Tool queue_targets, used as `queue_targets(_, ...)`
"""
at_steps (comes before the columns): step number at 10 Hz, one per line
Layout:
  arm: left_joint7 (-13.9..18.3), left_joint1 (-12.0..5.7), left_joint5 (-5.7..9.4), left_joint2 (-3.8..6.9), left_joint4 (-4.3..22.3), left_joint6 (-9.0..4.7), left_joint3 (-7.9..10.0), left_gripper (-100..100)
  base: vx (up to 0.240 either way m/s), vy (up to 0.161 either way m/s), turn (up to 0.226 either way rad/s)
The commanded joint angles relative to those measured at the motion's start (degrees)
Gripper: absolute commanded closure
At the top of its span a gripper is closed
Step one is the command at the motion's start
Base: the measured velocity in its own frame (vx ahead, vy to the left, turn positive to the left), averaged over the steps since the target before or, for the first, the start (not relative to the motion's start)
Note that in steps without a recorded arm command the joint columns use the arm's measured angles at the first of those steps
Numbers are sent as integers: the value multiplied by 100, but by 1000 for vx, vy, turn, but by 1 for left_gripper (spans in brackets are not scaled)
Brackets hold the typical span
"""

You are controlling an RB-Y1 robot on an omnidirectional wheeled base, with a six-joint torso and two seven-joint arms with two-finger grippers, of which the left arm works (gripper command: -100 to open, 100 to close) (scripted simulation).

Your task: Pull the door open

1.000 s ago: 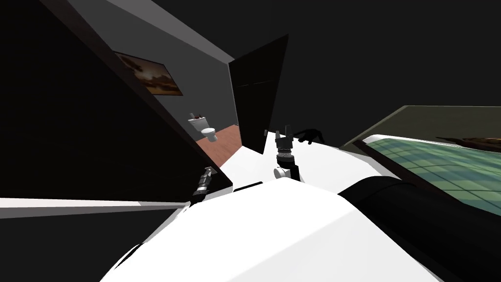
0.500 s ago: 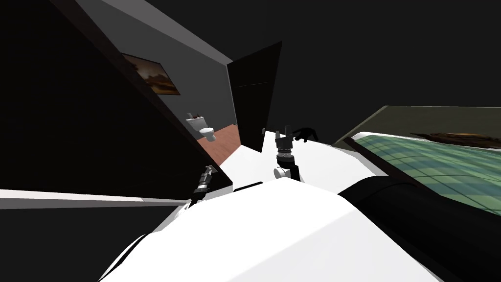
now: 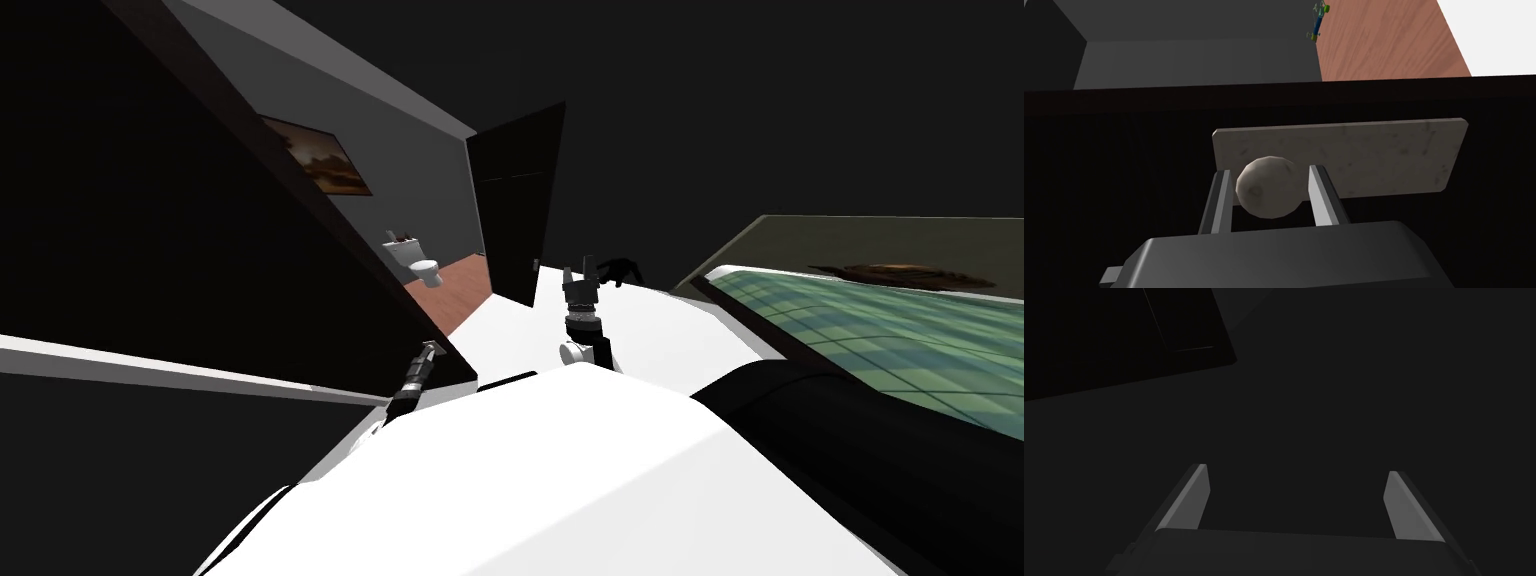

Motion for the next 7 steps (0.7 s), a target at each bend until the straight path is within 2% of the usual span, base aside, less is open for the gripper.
queue_targets(1, 115, 75, -54, 115, -36, -135, -82, 100, -182, 47, -22)
queue_targets(2, 69, 42, -39, 59, -14, -86, -60, 100, -85, 18, -7)
queue_targets(3, 147, 162, -97, 132, -17, -271, -145, 100, -120, 59, -75)
queue_targets(5, 192, 233, -131, 189, -21, -398, -194, 100, -157, 79, -77)
queue_targets(6, 243, 312, -168, 251, -25, -538, -249, 100, -140, 68, -73)
queue_targets(7, 268, 351, -187, 282, -27, -609, -276, 100, -155, 71, -72)
